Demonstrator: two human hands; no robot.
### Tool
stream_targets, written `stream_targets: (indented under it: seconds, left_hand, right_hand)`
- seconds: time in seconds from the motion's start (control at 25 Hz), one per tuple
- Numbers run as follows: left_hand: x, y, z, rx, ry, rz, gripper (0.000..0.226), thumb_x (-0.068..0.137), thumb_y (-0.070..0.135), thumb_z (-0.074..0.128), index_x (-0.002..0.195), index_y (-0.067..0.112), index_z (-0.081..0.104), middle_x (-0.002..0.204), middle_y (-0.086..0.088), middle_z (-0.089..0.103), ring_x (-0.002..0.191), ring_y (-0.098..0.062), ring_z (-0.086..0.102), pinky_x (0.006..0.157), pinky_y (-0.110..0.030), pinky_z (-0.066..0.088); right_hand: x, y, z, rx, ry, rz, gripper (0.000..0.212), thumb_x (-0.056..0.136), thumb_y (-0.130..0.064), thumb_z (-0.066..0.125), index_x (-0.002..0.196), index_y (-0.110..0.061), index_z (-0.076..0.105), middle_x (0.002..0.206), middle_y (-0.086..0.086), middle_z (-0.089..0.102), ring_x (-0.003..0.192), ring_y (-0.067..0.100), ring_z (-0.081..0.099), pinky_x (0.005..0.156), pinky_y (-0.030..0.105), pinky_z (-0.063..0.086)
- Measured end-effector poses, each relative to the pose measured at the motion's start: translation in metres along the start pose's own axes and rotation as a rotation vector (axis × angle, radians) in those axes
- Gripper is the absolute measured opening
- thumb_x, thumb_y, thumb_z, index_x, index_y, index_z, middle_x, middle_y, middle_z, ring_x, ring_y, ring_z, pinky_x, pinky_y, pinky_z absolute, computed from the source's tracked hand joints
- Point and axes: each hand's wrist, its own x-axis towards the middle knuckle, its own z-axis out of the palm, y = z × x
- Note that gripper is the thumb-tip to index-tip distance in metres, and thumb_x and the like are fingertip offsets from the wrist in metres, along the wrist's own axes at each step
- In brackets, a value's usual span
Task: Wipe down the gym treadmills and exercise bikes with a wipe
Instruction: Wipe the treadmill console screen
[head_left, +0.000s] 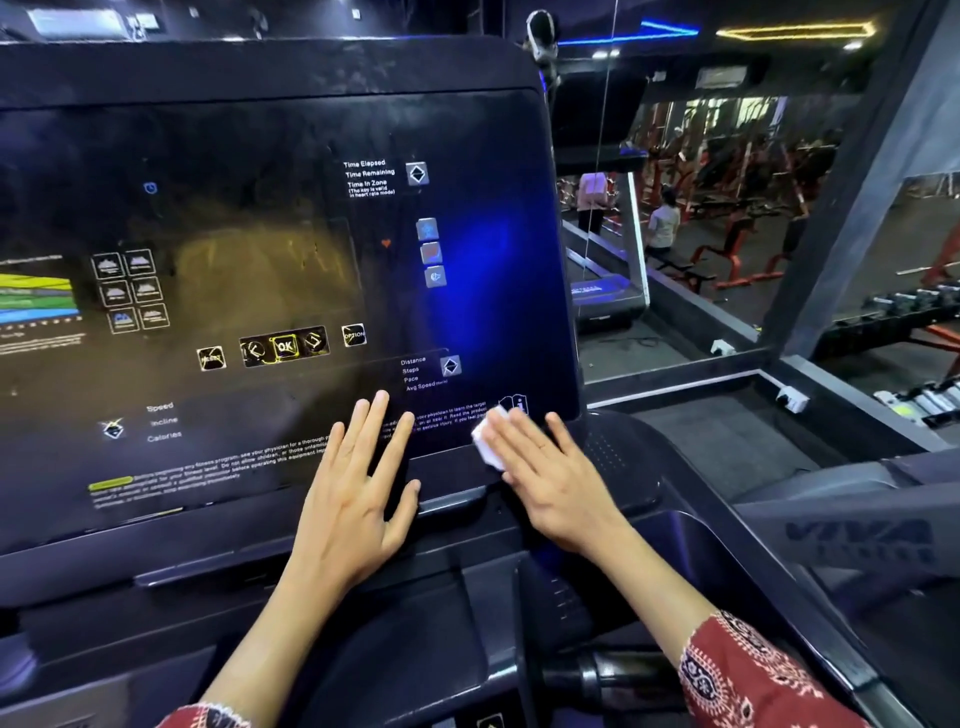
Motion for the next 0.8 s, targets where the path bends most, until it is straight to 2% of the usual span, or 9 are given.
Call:
stream_targets:
  seconds: [0.08, 0.16, 0.28, 0.36, 0.44, 0.52, 0.68, 0.72, 0.8]
  left_hand:
    - [-0.006, -0.002, -0.002, 0.0, -0.009, -0.012, 0.058, 0.088, 0.031, 0.045, 0.14, 0.004, 0.042, 0.153, -0.02, 0.025, 0.141, -0.034, 0.022, 0.116, -0.039, 0.014]
    - [-0.009, -0.004, -0.004, 0.003, -0.01, -0.023, 0.058, 0.088, 0.031, 0.045, 0.14, 0.005, 0.042, 0.152, -0.02, 0.026, 0.141, -0.034, 0.023, 0.115, -0.04, 0.014]
    - [-0.012, -0.005, -0.004, 0.002, -0.007, -0.044, 0.058, 0.088, 0.032, 0.045, 0.14, 0.006, 0.042, 0.152, -0.021, 0.027, 0.14, -0.035, 0.025, 0.114, -0.041, 0.015]
    - [-0.014, -0.006, -0.004, 0.002, -0.005, -0.056, 0.058, 0.088, 0.032, 0.045, 0.139, 0.005, 0.043, 0.152, -0.02, 0.027, 0.139, -0.035, 0.026, 0.113, -0.042, 0.016]
    - [-0.015, -0.006, -0.005, -0.006, -0.003, -0.069, 0.058, 0.088, 0.032, 0.045, 0.14, 0.006, 0.043, 0.152, -0.019, 0.026, 0.14, -0.035, 0.025, 0.115, -0.041, 0.014]
    - [-0.015, -0.004, -0.005, -0.015, 0.003, -0.085, 0.058, 0.089, 0.031, 0.045, 0.141, 0.006, 0.042, 0.153, -0.019, 0.026, 0.141, -0.034, 0.023, 0.117, -0.038, 0.011]
    - [-0.013, 0.002, -0.002, -0.03, 0.006, -0.111, 0.058, 0.089, 0.03, 0.044, 0.141, 0.003, 0.042, 0.153, -0.021, 0.025, 0.142, -0.035, 0.02, 0.118, -0.037, 0.009]
    - [-0.013, 0.002, -0.001, -0.028, 0.005, -0.116, 0.059, 0.089, 0.03, 0.044, 0.141, 0.003, 0.041, 0.153, -0.021, 0.024, 0.142, -0.035, 0.019, 0.118, -0.037, 0.009]
    - [-0.013, 0.003, -0.001, -0.028, 0.004, -0.118, 0.059, 0.088, 0.03, 0.044, 0.141, 0.004, 0.041, 0.153, -0.02, 0.024, 0.142, -0.035, 0.018, 0.118, -0.037, 0.008]
  right_hand:
    - [-0.004, 0.002, -0.004, 0.038, 0.014, 0.142, 0.05, 0.105, -0.024, 0.016, 0.154, -0.02, 0.005, 0.161, -0.004, 0.005, 0.148, 0.015, 0.007, 0.12, 0.037, 0.003]
    - [0.006, -0.012, -0.004, 0.099, 0.021, 0.148, 0.05, 0.105, -0.025, 0.014, 0.154, -0.019, 0.007, 0.161, -0.005, 0.001, 0.148, 0.016, 0.005, 0.12, 0.035, 0.001]
    - [0.034, -0.046, -0.001, 0.189, -0.009, -0.002, 0.047, 0.104, -0.025, 0.021, 0.149, -0.011, 0.024, 0.156, 0.003, 0.02, 0.147, 0.02, 0.015, 0.12, 0.036, 0.005]
    - [0.038, -0.053, -0.001, 0.177, -0.04, -0.15, 0.046, 0.102, -0.023, 0.03, 0.146, -0.011, 0.028, 0.154, 0.005, 0.027, 0.144, 0.022, 0.023, 0.119, 0.037, 0.01]
    - [0.024, -0.036, -0.003, 0.107, -0.027, -0.21, 0.048, 0.101, -0.021, 0.034, 0.147, -0.013, 0.028, 0.153, 0.003, 0.028, 0.143, 0.02, 0.027, 0.117, 0.039, 0.014]
    - [0.001, -0.006, -0.003, 0.014, 0.024, -0.128, 0.049, 0.101, -0.017, 0.031, 0.15, -0.015, 0.025, 0.155, 0.001, 0.023, 0.145, 0.019, 0.022, 0.118, 0.04, 0.012]
    - [-0.021, 0.008, -0.005, 0.094, 0.091, 0.414, 0.05, 0.103, -0.018, 0.022, 0.153, -0.016, 0.015, 0.161, -0.006, -0.002, 0.148, 0.019, 0.004, 0.12, 0.039, 0.002]
    - [-0.019, 0.0, -0.003, 0.119, 0.084, 0.403, 0.05, 0.104, -0.019, 0.02, 0.153, -0.016, 0.013, 0.161, -0.007, -0.003, 0.148, 0.019, 0.003, 0.121, 0.038, 0.002]
    - [-0.019, -0.007, 0.0, 0.118, 0.04, 0.188, 0.05, 0.105, -0.02, 0.018, 0.154, -0.019, 0.009, 0.161, -0.007, -0.002, 0.148, 0.017, 0.005, 0.121, 0.035, 0.005]
